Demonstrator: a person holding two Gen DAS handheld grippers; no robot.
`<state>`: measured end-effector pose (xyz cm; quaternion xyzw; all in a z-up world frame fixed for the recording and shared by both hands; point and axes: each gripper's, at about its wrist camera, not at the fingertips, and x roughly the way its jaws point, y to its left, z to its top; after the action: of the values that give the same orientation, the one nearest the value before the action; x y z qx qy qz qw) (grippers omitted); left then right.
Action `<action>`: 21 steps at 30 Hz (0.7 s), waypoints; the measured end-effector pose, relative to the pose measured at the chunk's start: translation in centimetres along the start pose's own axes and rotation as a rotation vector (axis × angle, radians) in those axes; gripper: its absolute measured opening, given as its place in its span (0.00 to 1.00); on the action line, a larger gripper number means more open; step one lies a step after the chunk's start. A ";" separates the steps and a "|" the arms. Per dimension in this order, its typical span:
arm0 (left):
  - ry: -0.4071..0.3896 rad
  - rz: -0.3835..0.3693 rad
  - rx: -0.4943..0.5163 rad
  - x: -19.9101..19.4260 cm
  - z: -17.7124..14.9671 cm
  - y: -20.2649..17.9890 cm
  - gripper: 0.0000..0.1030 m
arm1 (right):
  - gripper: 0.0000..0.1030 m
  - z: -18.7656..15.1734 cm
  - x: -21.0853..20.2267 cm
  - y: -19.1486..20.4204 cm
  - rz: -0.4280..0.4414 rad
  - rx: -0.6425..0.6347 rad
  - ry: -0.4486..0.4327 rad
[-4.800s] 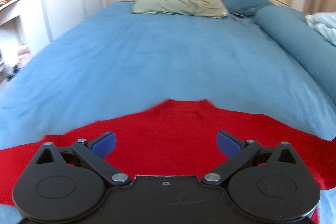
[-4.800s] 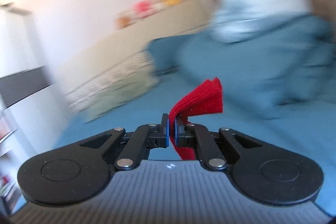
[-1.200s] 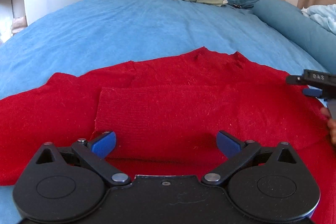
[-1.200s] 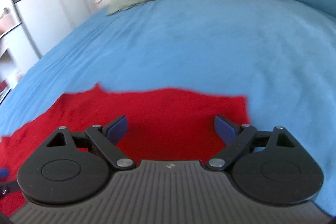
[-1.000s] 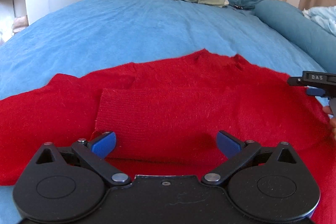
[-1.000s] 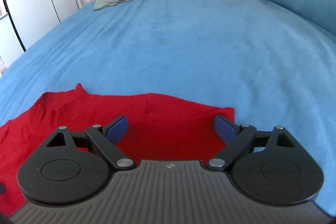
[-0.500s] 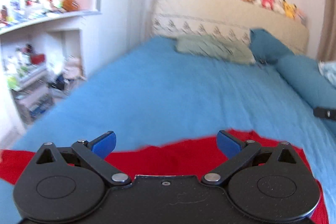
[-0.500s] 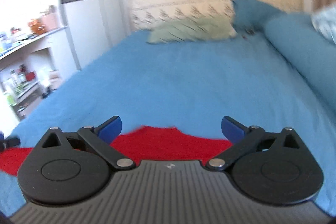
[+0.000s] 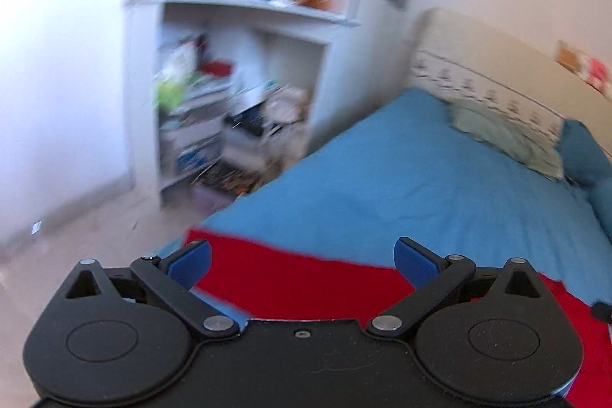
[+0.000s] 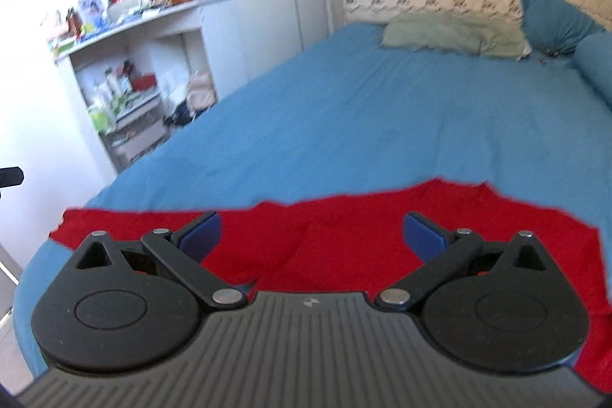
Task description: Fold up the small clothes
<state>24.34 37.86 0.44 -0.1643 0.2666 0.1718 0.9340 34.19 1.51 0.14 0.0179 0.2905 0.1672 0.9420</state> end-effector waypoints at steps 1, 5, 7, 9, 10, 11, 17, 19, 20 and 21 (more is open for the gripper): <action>0.012 0.006 -0.024 0.6 -0.5 1.2 0.98 | 1.00 -0.6 0.9 0.5 0.004 0.000 0.010; 0.068 0.017 -0.107 3.8 -2.8 5.6 0.92 | 1.00 -2.5 3.7 2.7 -0.003 -0.008 0.044; 0.110 -0.004 -0.158 6.1 -4.1 6.9 0.86 | 1.00 -3.4 4.9 3.4 -0.004 -0.010 0.063; 0.145 -0.022 -0.206 8.5 -4.9 7.7 0.80 | 1.00 -3.9 6.0 3.8 -0.008 -0.016 0.073; 0.142 -0.024 -0.215 9.4 -5.2 7.9 0.79 | 1.00 -4.1 6.5 3.8 -0.010 -0.018 0.076; 0.130 -0.027 -0.211 9.9 -5.3 7.8 0.79 | 1.00 -4.4 7.0 4.0 -0.012 -0.018 0.080; 0.110 -0.014 -0.153 13.3 -4.7 6.2 0.65 | 1.00 -5.1 9.2 3.9 -0.020 -0.020 0.089; 0.101 0.028 -0.134 14.3 -4.6 5.9 0.46 | 1.00 -5.4 9.7 3.6 -0.023 -0.013 0.091; 0.100 0.053 -0.125 14.6 -4.6 5.8 0.29 | 1.00 -5.5 10.0 3.4 -0.022 -0.009 0.094; 0.098 0.076 -0.122 14.8 -4.5 5.8 0.20 | 1.00 -5.6 10.2 3.3 -0.023 -0.006 0.096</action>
<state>31.79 44.60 -12.65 -0.2190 0.3072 0.2150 0.9008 37.98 7.55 -9.62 0.0035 0.3351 0.1578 0.9289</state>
